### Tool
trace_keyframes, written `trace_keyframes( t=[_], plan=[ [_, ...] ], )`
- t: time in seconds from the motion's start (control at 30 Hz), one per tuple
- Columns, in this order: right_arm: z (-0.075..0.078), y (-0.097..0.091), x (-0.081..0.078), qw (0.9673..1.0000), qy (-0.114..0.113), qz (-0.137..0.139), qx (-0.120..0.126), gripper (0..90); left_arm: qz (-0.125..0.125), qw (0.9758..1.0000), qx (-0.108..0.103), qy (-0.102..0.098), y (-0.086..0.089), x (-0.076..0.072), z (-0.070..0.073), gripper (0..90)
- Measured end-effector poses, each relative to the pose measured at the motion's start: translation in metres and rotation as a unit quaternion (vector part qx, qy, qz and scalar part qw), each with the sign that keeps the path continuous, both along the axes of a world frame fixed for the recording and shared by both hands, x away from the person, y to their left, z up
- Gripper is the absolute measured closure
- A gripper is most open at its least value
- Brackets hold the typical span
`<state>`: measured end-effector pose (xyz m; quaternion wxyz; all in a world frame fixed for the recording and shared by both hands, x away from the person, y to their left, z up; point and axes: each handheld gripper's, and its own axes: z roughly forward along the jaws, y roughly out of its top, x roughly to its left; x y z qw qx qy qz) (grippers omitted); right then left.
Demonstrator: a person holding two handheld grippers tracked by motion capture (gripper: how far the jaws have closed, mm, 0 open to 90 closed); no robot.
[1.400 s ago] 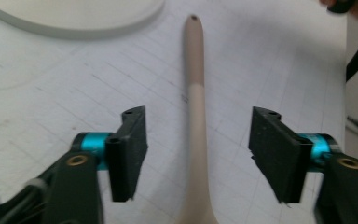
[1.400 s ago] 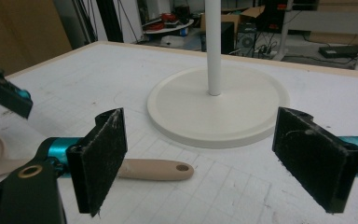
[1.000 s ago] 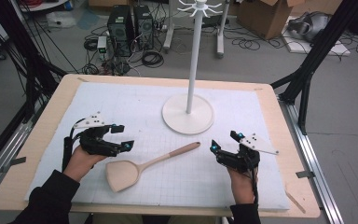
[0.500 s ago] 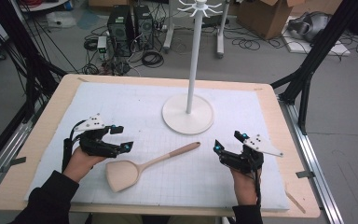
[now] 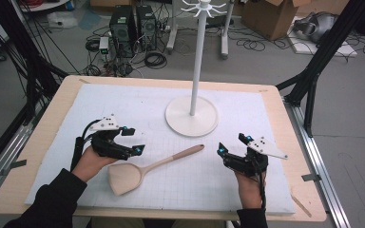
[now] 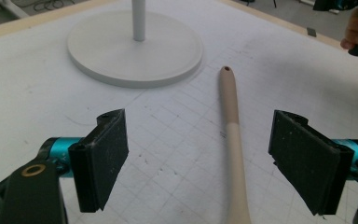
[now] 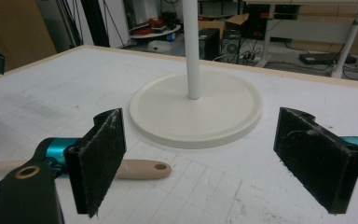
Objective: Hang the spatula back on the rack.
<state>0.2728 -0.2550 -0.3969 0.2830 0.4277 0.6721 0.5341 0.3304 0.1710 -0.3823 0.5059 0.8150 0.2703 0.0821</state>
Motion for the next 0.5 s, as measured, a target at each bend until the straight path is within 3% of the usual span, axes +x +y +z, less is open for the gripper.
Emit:
trace_keyframes(
  t=[0.07,0.23,0.3,0.37,0.47,0.5],
  plan=[
    [0.000,0.000,0.000,1.0000,0.002,0.000,0.001,15.6,-0.005,1.0000,0.005,0.004,-0.004,0.001,-0.001,20.8],
    [-0.001,0.002,-0.001,1.0000,0.004,0.005,-0.004,15.6,-0.037,0.9979,0.046,0.025,-0.025,0.004,-0.008,31.2],
    [-0.002,0.002,-0.001,1.0000,0.003,0.006,-0.004,15.6,-0.054,0.9952,0.073,0.037,-0.038,0.006,-0.013,34.3],
    [-0.002,0.002,-0.001,1.0000,0.002,0.007,-0.005,15.6,-0.060,0.9939,0.083,0.040,-0.042,0.006,-0.016,34.9],
    [-0.003,0.002,-0.001,1.0000,0.005,0.007,-0.004,15.6,-0.077,0.9887,0.120,0.047,-0.058,0.006,-0.023,36.0],
    [-0.003,0.002,-0.001,1.0000,0.005,0.007,-0.004,15.6,-0.077,0.9887,0.120,0.047,-0.058,0.006,-0.023,36.5]
  ],
)
